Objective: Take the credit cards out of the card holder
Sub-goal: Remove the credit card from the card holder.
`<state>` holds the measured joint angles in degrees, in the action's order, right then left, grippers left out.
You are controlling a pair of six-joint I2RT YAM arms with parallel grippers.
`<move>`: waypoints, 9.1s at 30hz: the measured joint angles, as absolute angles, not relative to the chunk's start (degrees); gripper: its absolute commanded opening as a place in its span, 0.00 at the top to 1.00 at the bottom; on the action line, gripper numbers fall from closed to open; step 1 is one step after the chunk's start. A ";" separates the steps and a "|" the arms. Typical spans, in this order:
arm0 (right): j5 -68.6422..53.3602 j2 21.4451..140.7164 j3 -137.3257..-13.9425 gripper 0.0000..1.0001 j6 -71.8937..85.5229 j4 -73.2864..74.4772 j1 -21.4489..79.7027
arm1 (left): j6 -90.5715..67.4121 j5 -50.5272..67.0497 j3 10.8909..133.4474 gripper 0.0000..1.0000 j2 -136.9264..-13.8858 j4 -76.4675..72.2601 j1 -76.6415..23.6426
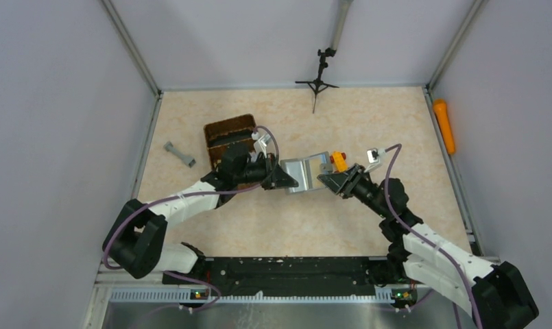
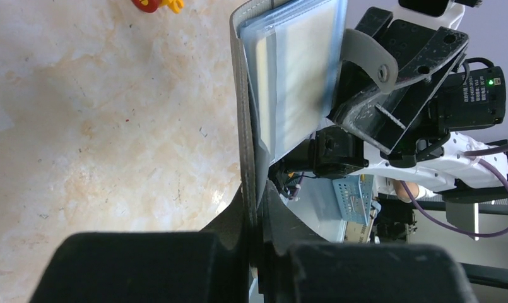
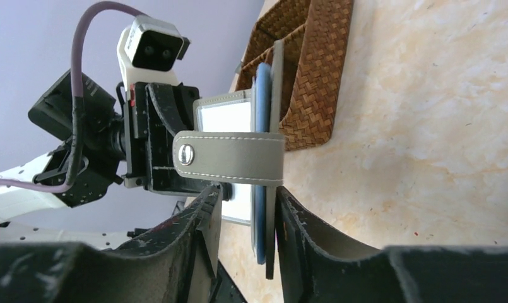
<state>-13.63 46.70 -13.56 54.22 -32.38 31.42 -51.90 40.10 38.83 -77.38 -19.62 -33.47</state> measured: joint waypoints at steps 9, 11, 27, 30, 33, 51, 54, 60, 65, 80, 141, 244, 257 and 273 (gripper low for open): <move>-9.93 44.38 -14.13 0.93 52.21 -25.45 31.53 | -51.31 40.29 38.13 1.00 -77.17 -18.65 -33.54; -9.93 44.25 -14.44 0.91 51.99 -25.04 31.73 | -51.24 40.32 38.13 1.00 -76.93 -18.46 -33.54; -11.49 41.85 -13.17 0.82 53.98 -28.58 31.73 | -50.83 40.69 38.09 1.00 -76.51 -18.33 -33.54; -11.86 41.91 -13.08 0.81 54.63 -29.15 31.73 | -50.85 40.75 37.95 1.00 -76.34 -18.33 -33.54; -12.14 42.06 -13.04 0.80 55.11 -29.82 31.73 | -50.85 40.93 37.91 1.00 -76.20 -18.33 -33.54; -13.21 45.52 -13.19 0.95 55.11 -30.48 31.73 | -50.87 41.12 37.19 1.00 -75.37 -18.31 -33.52; -13.61 47.53 -13.23 0.95 55.09 -30.74 31.73 | -50.87 41.15 36.99 1.00 -75.37 -18.11 -33.52; -15.29 51.75 -15.49 0.87 54.02 -30.02 31.73 | -50.85 41.08 36.84 1.00 -75.37 -17.39 -33.36; -17.56 55.16 -18.17 0.76 52.07 -28.21 31.70 | -50.81 41.15 36.84 1.00 -75.46 -16.69 -33.32; -24.45 60.34 -18.87 0.58 51.51 -28.10 31.73 | -45.21 39.53 40.16 1.00 -76.95 -10.41 -35.42; -18.68 49.10 -21.15 0.87 44.99 -11.81 31.73 | -49.15 39.40 35.11 0.16 -72.07 -23.16 -36.38; -40.53 48.75 -22.85 1.00 69.63 -32.03 22.98 | -70.19 50.15 26.89 0.97 -71.68 -60.45 -30.89; -39.75 52.14 -22.94 1.00 68.27 -31.99 22.61 | -65.80 50.33 26.52 0.98 -67.83 -49.80 -27.90; -37.17 59.09 -32.27 1.00 61.08 -28.03 22.63 | -52.07 50.11 32.36 1.00 -63.31 -20.38 -19.66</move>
